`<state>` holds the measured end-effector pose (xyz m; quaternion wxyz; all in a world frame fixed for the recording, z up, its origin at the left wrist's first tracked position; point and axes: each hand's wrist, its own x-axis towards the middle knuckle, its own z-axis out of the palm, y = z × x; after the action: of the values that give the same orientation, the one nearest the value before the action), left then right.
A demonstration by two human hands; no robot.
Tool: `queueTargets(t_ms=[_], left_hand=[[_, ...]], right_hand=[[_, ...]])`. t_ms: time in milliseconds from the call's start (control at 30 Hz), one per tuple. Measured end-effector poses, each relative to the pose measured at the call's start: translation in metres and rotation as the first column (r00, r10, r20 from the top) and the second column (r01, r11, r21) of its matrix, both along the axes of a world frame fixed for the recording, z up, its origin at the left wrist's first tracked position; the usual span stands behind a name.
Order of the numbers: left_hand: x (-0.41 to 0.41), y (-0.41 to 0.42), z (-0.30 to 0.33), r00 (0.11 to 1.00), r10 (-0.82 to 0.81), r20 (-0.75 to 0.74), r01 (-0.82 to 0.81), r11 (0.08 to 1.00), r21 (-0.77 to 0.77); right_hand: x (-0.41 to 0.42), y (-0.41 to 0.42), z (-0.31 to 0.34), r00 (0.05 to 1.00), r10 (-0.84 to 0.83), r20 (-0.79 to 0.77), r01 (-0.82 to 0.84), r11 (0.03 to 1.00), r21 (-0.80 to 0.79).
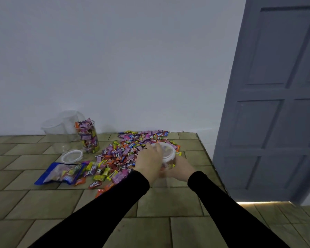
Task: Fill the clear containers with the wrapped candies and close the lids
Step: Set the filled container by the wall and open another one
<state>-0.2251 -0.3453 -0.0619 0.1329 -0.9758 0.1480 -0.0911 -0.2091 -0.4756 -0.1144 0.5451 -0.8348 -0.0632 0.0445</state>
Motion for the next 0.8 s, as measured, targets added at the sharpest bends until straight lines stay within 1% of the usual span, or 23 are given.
queueTargets(t_ms=[133,233,333,400,467,533,567,667,700,800], left_hand=[[-0.006,-0.003,0.001,0.999,0.025,-0.030,-0.026,1.000,-0.007],[0.001,0.001,0.001,0.999,-0.035,0.035,0.032,0.997,0.072],[0.004,0.011,-0.003,0.996,-0.082,0.019,0.081,0.994,0.069],[0.002,0.018,-0.003,0.992,-0.129,-0.004,0.130,0.991,0.019],[0.001,0.024,0.001,0.981,-0.190,-0.038,0.185,0.976,-0.114],[0.008,0.028,0.003,0.967,-0.236,-0.096,0.201,0.939,-0.278],[0.011,0.028,0.001,0.962,-0.252,-0.110,0.207,0.928,-0.309],[0.014,0.025,-0.009,0.959,-0.279,-0.044,0.261,0.937,-0.233],[0.014,0.025,-0.010,0.959,-0.282,-0.030,0.268,0.936,-0.229],[0.017,0.028,-0.008,0.959,-0.279,-0.055,0.252,0.924,-0.288]], right_hand=[[-0.004,0.000,0.001,1.000,-0.006,0.015,0.005,1.000,0.007],[-0.005,0.002,0.002,1.000,-0.020,0.001,0.020,0.999,0.033],[-0.007,0.002,0.001,0.999,-0.028,-0.024,0.029,0.999,0.046],[-0.007,0.002,0.000,0.999,-0.050,-0.002,0.050,0.998,0.043],[-0.008,0.003,0.001,0.998,-0.060,0.028,0.059,0.998,0.030],[-0.009,0.003,0.003,0.999,-0.034,0.041,0.034,0.999,0.016],[-0.009,0.003,0.004,0.999,-0.025,0.034,0.024,1.000,0.010],[-0.011,0.002,0.003,1.000,-0.027,0.013,0.027,1.000,-0.009],[-0.011,0.002,0.003,0.999,-0.030,0.012,0.030,0.999,-0.016],[-0.012,0.004,0.005,0.999,-0.034,0.001,0.034,0.999,-0.002]])
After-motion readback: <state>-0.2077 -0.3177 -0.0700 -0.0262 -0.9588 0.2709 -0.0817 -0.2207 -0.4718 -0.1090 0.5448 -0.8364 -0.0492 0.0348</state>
